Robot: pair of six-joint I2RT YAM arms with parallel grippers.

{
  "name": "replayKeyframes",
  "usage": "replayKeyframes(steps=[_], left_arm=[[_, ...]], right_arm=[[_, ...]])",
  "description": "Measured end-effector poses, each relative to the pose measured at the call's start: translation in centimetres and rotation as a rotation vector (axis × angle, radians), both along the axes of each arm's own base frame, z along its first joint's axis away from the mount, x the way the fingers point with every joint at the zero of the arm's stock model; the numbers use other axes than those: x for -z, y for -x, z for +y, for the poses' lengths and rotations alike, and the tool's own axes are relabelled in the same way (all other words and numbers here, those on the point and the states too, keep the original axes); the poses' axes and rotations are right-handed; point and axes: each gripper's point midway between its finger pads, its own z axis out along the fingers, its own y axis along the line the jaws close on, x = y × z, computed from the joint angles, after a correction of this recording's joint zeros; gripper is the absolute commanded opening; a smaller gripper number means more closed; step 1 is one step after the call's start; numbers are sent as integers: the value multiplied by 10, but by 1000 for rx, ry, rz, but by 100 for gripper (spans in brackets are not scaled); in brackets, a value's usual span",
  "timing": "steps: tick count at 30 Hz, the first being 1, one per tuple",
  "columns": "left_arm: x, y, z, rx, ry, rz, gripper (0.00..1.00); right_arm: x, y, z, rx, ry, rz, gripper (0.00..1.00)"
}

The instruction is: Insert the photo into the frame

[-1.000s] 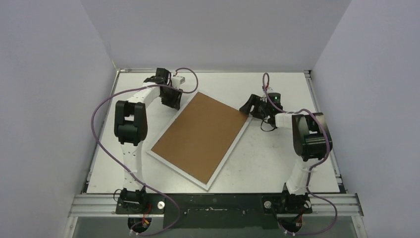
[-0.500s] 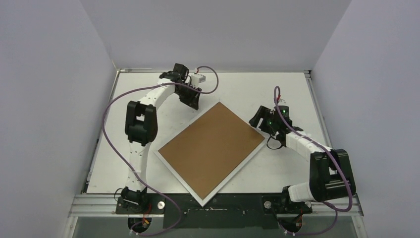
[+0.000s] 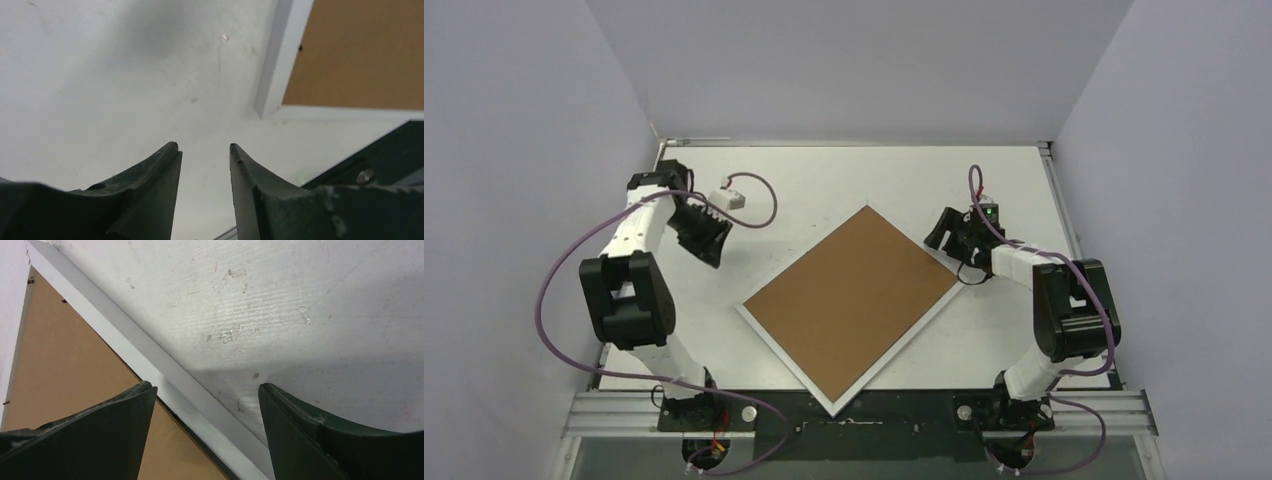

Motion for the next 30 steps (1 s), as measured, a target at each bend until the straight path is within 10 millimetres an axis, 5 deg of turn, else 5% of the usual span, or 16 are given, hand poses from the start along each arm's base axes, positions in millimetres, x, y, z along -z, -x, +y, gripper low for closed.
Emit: replayKeyframes(steps=[2, 6, 12, 21, 30], left_arm=[[8, 36, 4, 47, -16, 67, 39], [25, 76, 8, 98, -31, 132, 39], [55, 107, -7, 177, -64, 132, 39], [95, 100, -27, 267, -178, 1, 40], [99, 57, -33, 142, -194, -99, 40]], right_arm=[[2, -1, 1, -2, -5, 7, 76], [-4, -5, 5, -8, -23, -6, 76], [-6, -6, 7, -16, -30, -8, 76], [-5, -3, 7, -16, -28, 12, 75], [3, 7, 7, -23, -32, 51, 74]])
